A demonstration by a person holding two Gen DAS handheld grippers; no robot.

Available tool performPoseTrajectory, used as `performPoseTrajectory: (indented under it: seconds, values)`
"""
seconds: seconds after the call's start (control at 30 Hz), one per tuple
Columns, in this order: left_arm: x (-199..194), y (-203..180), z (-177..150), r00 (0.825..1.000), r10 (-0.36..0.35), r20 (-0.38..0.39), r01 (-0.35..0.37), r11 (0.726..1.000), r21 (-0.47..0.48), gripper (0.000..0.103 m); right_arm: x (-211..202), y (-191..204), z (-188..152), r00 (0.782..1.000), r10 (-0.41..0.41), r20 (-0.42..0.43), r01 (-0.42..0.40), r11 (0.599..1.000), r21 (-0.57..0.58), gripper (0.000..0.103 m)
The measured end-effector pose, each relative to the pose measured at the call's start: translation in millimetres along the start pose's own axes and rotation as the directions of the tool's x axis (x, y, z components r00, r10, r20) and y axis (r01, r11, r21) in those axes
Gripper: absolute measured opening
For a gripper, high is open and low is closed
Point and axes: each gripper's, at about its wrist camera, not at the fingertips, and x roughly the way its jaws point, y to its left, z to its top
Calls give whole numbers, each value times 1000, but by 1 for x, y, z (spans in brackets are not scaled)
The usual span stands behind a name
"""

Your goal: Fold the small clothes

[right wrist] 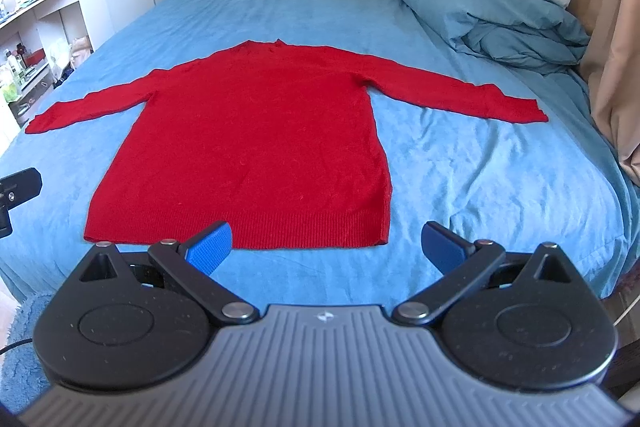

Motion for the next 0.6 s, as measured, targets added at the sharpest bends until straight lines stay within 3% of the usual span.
performPoseTrajectory:
  seconds: [0.6]
  values:
    - [-10,3,2,1000,-6,21,6,1000,4,103,-16,2,1,1000,5,26,-5,1000,-6,103]
